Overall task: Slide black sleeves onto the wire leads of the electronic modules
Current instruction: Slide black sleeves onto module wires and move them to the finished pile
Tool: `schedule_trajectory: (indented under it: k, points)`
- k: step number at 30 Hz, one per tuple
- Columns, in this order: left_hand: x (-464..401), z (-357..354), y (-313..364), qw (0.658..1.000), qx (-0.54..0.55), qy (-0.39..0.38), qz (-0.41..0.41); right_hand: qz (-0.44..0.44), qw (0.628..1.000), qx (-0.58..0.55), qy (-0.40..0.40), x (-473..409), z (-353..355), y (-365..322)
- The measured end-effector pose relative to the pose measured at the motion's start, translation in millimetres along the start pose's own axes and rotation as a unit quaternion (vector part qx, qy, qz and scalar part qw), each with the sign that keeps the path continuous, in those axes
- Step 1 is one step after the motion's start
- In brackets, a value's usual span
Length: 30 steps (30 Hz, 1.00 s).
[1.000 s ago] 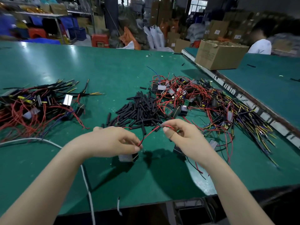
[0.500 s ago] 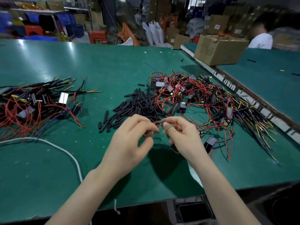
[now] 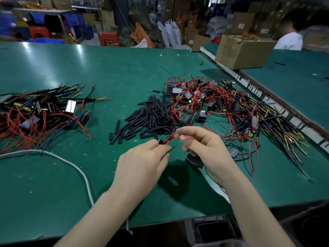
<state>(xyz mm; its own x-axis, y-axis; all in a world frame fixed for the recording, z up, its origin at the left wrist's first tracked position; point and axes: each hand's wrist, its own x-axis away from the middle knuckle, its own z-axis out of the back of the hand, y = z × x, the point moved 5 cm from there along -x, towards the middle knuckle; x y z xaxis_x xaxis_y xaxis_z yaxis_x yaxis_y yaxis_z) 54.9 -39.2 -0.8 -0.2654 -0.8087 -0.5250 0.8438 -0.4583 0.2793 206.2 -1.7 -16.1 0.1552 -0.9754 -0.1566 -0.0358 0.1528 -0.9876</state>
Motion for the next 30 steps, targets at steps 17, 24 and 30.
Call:
schedule_trajectory:
  k: [17, 24, 30]
  points:
    - [-17.4, -15.8, -39.0, 0.915, 0.365, -0.083, 0.149, -0.019, 0.999, -0.01, -0.03, -0.2, 0.0, 5.8]
    - [-36.8, -23.7, -37.9, 0.874, 0.362, -0.323, 0.039, 0.013, 0.999, -0.006, -0.035, -2.1, -0.6, 3.5]
    - [-27.7, -22.7, -37.2, 0.798, 0.402, -0.448, 0.015, 0.018, 0.996, -0.078, -0.043, -7.1, -2.7, 2.1]
